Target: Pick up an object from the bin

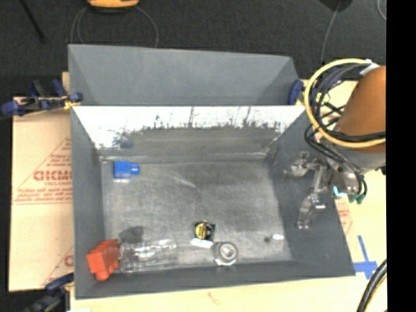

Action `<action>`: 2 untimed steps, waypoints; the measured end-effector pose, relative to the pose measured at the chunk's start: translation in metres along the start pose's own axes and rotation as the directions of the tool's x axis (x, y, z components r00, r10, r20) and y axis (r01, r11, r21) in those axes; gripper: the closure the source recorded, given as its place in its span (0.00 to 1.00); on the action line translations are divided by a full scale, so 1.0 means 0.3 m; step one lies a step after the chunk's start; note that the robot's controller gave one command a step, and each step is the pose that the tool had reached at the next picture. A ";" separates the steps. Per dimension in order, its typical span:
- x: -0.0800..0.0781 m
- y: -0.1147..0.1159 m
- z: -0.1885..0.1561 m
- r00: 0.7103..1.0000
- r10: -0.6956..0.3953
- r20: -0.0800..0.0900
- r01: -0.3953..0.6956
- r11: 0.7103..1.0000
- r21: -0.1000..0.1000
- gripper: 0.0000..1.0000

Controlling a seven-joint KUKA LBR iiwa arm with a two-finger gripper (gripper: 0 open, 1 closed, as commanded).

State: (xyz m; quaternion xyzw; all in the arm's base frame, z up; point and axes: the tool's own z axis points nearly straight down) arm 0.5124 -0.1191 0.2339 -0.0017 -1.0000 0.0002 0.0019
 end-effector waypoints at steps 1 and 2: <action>-0.313 0.206 0.299 0.983 -0.182 0.007 0.182 0.983 -0.001 0.00; -0.204 0.499 0.321 0.967 -0.254 0.005 0.254 0.967 -0.003 0.00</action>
Offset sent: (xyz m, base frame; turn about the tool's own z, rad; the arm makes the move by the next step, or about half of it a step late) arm 0.0923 0.0599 -0.0872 -0.1825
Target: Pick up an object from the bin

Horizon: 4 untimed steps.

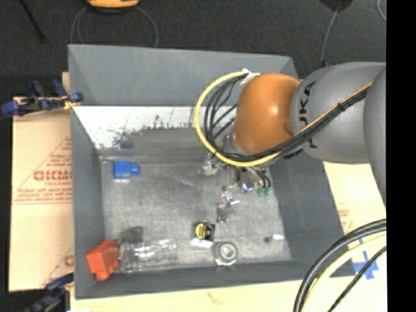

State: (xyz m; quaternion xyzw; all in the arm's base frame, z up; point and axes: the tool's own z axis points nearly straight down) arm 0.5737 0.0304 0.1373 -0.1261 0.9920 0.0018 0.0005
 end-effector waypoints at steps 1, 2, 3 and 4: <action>0.146 0.048 0.196 0.989 -0.146 0.022 0.146 0.989 0.011 0.00; 0.142 0.046 0.193 0.989 -0.147 0.029 0.147 0.989 0.014 1.00; 0.176 0.042 -0.232 0.968 -0.252 0.008 0.252 0.968 0.008 1.00; 0.181 0.044 -0.216 0.968 -0.252 0.001 0.252 0.968 0.004 0.00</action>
Offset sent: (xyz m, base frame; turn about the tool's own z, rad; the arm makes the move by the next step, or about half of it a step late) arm -0.0546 0.0029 -0.0673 -0.1484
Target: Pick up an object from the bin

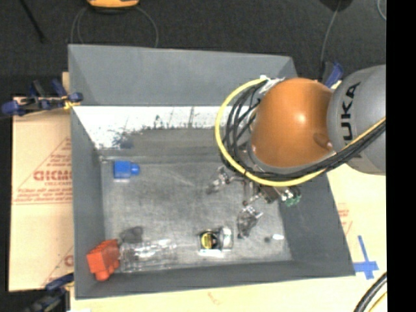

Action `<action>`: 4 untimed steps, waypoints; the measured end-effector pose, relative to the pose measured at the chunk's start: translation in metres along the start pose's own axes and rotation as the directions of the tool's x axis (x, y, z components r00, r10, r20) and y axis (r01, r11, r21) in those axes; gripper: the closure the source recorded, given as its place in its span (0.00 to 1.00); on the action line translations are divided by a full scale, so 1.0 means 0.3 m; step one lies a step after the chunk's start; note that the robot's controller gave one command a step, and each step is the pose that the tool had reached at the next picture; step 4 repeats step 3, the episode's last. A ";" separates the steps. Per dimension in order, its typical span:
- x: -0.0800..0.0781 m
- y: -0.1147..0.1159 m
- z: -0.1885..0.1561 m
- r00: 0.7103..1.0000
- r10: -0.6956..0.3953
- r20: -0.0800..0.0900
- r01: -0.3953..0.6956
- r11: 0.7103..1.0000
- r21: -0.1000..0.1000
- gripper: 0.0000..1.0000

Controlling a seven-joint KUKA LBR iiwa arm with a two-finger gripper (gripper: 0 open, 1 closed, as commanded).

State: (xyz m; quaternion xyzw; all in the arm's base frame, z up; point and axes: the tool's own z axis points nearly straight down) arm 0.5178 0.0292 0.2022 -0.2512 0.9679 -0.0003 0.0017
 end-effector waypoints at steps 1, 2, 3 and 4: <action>0.010 -0.006 0.432 0.858 -0.514 0.004 0.514 0.858 0.002 0.00; -0.001 -0.007 0.422 0.857 -0.515 0.010 0.515 0.857 0.008 1.00; -0.022 0.043 -0.056 0.871 -0.492 0.004 0.492 0.871 0.005 1.00; -0.022 0.043 -0.056 0.871 -0.492 0.004 0.492 0.871 0.005 1.00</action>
Offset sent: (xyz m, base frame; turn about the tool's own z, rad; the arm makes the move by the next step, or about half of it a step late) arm -0.0035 -0.0037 -0.1322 -0.5415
